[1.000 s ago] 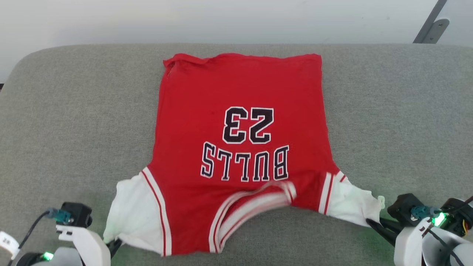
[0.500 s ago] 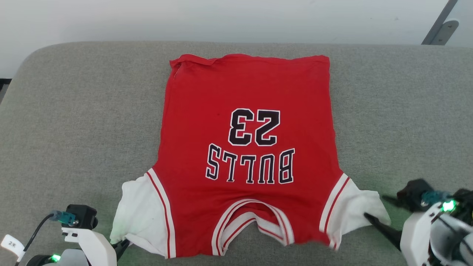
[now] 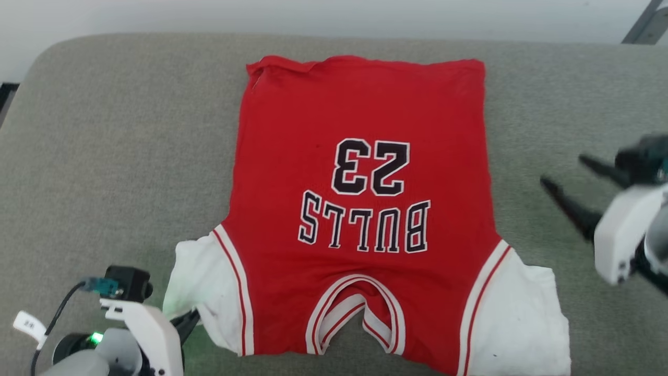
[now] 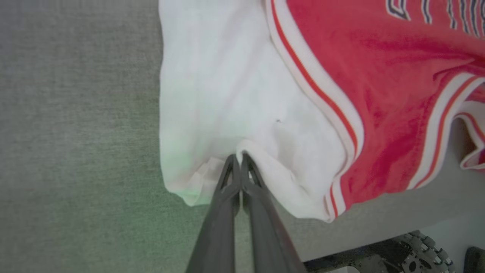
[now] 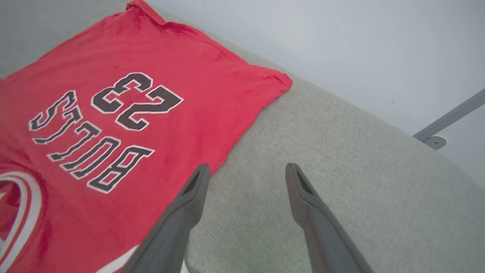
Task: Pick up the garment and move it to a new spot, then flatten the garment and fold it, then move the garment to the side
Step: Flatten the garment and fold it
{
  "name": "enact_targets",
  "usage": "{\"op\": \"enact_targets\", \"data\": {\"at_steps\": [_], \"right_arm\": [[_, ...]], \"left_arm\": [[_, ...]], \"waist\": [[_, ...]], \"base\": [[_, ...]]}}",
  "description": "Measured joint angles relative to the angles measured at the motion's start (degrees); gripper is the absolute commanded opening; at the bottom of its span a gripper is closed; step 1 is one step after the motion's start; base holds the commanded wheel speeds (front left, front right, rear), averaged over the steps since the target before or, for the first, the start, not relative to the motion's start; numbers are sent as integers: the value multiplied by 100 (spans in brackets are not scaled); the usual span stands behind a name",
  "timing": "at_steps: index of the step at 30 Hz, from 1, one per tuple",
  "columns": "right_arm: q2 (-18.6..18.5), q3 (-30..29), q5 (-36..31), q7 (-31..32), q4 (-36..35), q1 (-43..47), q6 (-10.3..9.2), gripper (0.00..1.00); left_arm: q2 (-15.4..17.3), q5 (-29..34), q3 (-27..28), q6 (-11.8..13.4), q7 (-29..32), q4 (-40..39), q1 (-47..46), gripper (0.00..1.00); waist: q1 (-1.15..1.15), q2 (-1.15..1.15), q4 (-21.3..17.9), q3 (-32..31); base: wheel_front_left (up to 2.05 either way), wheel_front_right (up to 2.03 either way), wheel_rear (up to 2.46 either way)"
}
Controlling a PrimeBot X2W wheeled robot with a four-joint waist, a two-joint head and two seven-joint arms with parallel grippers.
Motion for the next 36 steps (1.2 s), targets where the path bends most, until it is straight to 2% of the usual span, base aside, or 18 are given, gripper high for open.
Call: {"op": "enact_targets", "data": {"at_steps": [5,10,19,24,35,36], "right_arm": [[511,-307,-303,242,604,-879,0,100],[926,-398,-555,610,1759,-2023,0,100],[1146,-470,-965,1303,3608,-3489,0,100],[1254,-712,-1237,1627,4513,-4069,0,100],[1378,-1078,-1718,2260,5857,-4885,0,100],[1378,-1078,-1718,2260,5857,-4885,0,54]], "left_arm": [[-174,191,-16,-68,12,-47,-279,0],[-456,313,-42,-181,65,-37,-620,0],[-953,608,-177,-480,88,188,-1134,0],[-1202,691,-243,-680,74,344,-1338,0],[-1615,723,-270,-1021,-51,738,-1574,0],[-1615,723,-270,-1021,-51,738,-1574,0]], "waist": [[0,0,161,201],[0,0,455,501],[0,0,1000,1040],[0,0,1308,1314],[0,0,1783,1721],[0,0,1783,1721]], "base": [[0,0,0],[0,0,0],[0,0,0],[0,0,0],[0,0,0],[0,0,0]]}}
